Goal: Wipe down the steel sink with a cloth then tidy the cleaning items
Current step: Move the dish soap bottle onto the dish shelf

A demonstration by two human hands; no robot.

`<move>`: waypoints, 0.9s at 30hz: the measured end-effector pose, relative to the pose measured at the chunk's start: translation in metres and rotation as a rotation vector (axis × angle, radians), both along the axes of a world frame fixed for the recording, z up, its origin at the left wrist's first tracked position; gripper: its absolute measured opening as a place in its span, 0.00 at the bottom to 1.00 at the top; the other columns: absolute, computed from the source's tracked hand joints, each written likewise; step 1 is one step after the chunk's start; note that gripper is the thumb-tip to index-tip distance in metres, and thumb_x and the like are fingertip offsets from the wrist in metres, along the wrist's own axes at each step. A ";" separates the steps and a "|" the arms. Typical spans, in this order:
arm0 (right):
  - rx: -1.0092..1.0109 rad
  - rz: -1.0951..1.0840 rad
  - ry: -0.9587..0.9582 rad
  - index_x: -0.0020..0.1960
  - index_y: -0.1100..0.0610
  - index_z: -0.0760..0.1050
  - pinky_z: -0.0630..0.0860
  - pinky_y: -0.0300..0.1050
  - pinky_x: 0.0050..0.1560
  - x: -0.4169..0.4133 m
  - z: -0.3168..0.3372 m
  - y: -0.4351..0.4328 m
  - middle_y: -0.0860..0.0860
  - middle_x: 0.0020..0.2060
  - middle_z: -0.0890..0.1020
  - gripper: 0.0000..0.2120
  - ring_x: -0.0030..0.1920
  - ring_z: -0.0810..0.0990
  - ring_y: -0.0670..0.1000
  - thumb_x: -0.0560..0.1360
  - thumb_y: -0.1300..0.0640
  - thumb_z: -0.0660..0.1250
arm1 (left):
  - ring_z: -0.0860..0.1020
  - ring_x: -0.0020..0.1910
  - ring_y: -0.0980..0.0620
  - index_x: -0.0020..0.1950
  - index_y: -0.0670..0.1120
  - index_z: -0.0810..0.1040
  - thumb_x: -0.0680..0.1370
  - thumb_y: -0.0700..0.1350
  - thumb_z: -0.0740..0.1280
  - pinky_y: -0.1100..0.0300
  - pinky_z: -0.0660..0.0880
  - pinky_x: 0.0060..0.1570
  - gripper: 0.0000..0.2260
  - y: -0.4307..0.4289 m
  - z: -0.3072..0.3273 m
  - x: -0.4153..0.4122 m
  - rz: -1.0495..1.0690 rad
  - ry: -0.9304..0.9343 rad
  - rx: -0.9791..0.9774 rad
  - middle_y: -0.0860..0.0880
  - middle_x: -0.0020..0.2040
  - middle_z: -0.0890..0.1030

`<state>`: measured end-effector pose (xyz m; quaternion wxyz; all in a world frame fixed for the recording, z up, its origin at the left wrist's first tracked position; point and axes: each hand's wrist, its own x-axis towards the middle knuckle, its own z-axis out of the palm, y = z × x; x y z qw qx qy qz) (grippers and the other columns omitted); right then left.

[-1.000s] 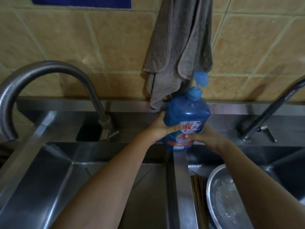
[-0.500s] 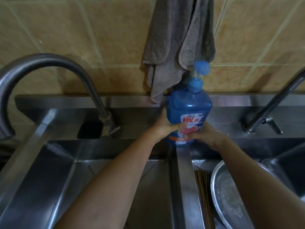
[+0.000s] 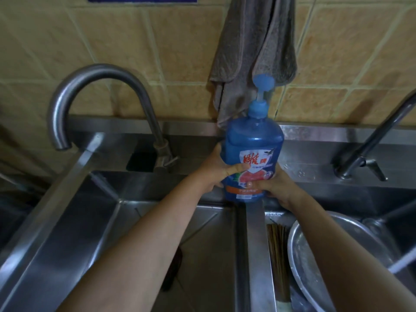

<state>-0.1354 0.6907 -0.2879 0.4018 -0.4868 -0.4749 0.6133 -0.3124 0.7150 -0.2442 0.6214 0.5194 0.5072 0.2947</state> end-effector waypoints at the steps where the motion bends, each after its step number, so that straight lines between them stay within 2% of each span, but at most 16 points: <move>1: 0.007 0.003 0.009 0.62 0.58 0.71 0.80 0.49 0.49 -0.004 0.005 -0.004 0.56 0.52 0.83 0.34 0.52 0.82 0.55 0.57 0.66 0.78 | 0.75 0.52 0.55 0.69 0.50 0.60 0.70 0.43 0.74 0.60 0.74 0.35 0.32 -0.006 0.007 -0.004 0.013 -0.001 -0.002 0.52 0.62 0.74; 3: 0.024 0.014 0.025 0.62 0.57 0.71 0.81 0.48 0.47 -0.012 0.016 -0.013 0.55 0.51 0.83 0.35 0.52 0.82 0.55 0.57 0.66 0.79 | 0.76 0.55 0.52 0.68 0.50 0.61 0.70 0.43 0.73 0.56 0.75 0.36 0.31 -0.017 0.023 -0.012 0.032 -0.001 0.005 0.51 0.62 0.75; 6: 0.063 0.050 0.030 0.64 0.57 0.70 0.81 0.49 0.47 -0.025 0.036 -0.025 0.55 0.53 0.83 0.37 0.52 0.82 0.55 0.57 0.60 0.79 | 0.77 0.49 0.54 0.66 0.53 0.63 0.71 0.45 0.73 0.49 0.77 0.40 0.28 -0.035 0.056 -0.027 0.055 0.020 0.005 0.56 0.55 0.76; 9: 0.117 0.072 0.051 0.63 0.57 0.71 0.81 0.50 0.47 -0.040 0.065 -0.036 0.54 0.51 0.83 0.37 0.51 0.83 0.54 0.56 0.58 0.79 | 0.76 0.49 0.52 0.64 0.54 0.64 0.70 0.48 0.73 0.44 0.76 0.44 0.27 -0.057 0.093 -0.041 0.095 0.071 0.027 0.57 0.51 0.76; 11: 0.162 0.103 0.082 0.63 0.59 0.70 0.80 0.45 0.42 -0.052 0.086 -0.042 0.52 0.49 0.84 0.36 0.48 0.83 0.52 0.57 0.60 0.78 | 0.77 0.51 0.50 0.62 0.55 0.65 0.70 0.48 0.73 0.45 0.76 0.42 0.25 -0.071 0.116 -0.051 0.139 0.076 0.068 0.56 0.51 0.77; 13: 0.193 0.125 0.108 0.64 0.60 0.69 0.79 0.42 0.39 -0.067 0.107 -0.047 0.52 0.48 0.84 0.34 0.47 0.84 0.51 0.60 0.62 0.76 | 0.78 0.50 0.51 0.65 0.55 0.64 0.70 0.48 0.73 0.48 0.77 0.40 0.27 -0.085 0.141 -0.063 0.200 0.084 0.125 0.54 0.54 0.78; 15: 0.224 0.166 0.134 0.66 0.59 0.68 0.80 0.45 0.43 -0.084 0.129 -0.052 0.54 0.52 0.83 0.35 0.50 0.83 0.53 0.61 0.62 0.75 | 0.77 0.46 0.54 0.68 0.54 0.62 0.70 0.50 0.73 0.54 0.75 0.36 0.30 -0.102 0.168 -0.078 0.244 0.119 0.178 0.54 0.56 0.77; 18: 0.274 0.254 0.169 0.66 0.57 0.67 0.79 0.51 0.51 -0.118 0.165 -0.062 0.56 0.55 0.81 0.37 0.55 0.81 0.56 0.60 0.60 0.78 | 0.76 0.45 0.54 0.63 0.56 0.62 0.70 0.51 0.72 0.54 0.74 0.36 0.26 -0.129 0.206 -0.106 0.328 0.152 0.227 0.58 0.50 0.75; 22: 0.343 0.337 0.211 0.65 0.57 0.68 0.79 0.47 0.48 -0.173 0.211 -0.084 0.54 0.53 0.82 0.35 0.51 0.82 0.53 0.60 0.61 0.75 | 0.76 0.43 0.55 0.69 0.54 0.59 0.71 0.51 0.72 0.55 0.74 0.34 0.31 -0.170 0.248 -0.151 0.467 0.181 0.316 0.52 0.55 0.75; 23: 0.352 0.371 0.212 0.65 0.56 0.68 0.79 0.49 0.48 -0.187 0.221 -0.091 0.54 0.53 0.82 0.35 0.52 0.82 0.53 0.60 0.61 0.76 | 0.77 0.46 0.53 0.69 0.54 0.59 0.70 0.51 0.72 0.52 0.76 0.38 0.32 -0.182 0.256 -0.165 0.498 0.176 0.329 0.51 0.56 0.76; 25: 0.379 0.448 0.223 0.66 0.54 0.68 0.79 0.53 0.50 -0.217 0.239 -0.107 0.54 0.55 0.81 0.36 0.53 0.82 0.55 0.61 0.59 0.77 | 0.76 0.55 0.47 0.69 0.55 0.59 0.69 0.53 0.73 0.39 0.75 0.49 0.34 -0.211 0.272 -0.191 0.556 0.172 0.332 0.49 0.61 0.76; 27: 0.383 0.499 0.256 0.64 0.52 0.68 0.79 0.56 0.52 -0.248 0.256 -0.126 0.54 0.55 0.81 0.34 0.54 0.81 0.56 0.61 0.60 0.78 | 0.75 0.58 0.46 0.70 0.55 0.59 0.69 0.55 0.72 0.34 0.72 0.51 0.34 -0.242 0.287 -0.217 0.617 0.172 0.342 0.50 0.61 0.76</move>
